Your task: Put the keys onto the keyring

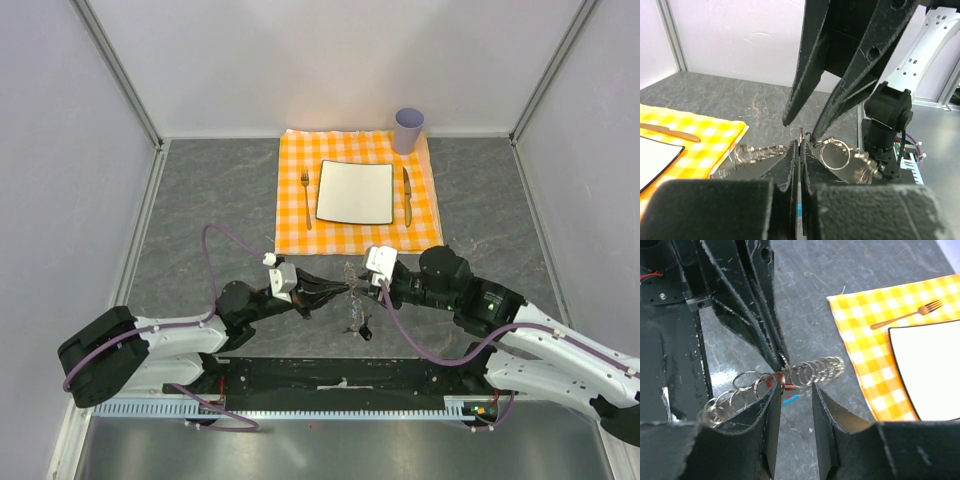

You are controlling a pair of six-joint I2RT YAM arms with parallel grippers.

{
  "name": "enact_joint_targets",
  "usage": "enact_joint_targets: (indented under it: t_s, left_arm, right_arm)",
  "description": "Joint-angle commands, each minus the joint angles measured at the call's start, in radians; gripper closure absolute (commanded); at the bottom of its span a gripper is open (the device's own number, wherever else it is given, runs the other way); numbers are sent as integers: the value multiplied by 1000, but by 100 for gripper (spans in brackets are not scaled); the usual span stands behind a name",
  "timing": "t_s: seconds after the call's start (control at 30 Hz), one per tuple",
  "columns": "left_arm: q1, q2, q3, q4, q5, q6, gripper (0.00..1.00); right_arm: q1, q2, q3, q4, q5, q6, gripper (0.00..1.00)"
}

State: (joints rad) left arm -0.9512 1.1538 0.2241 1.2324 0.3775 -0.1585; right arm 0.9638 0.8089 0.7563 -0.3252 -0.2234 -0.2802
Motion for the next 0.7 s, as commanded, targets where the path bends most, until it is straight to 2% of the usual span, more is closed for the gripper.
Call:
enact_joint_targets:
  t_s: [0.0, 0.23, 0.67]
  left_arm:
    - [-4, -20, 4, 136, 23, 20, 98]
    - [-3, -11, 6, 145, 23, 11, 98]
    - [0, -23, 14, 93, 6, 27, 98]
  right_arm:
    - [-4, -4, 60, 17, 35, -17, 62]
    - [-4, 3, 74, 41, -24, -20, 62]
    - [-8, -11, 98, 29, -14, -37, 62]
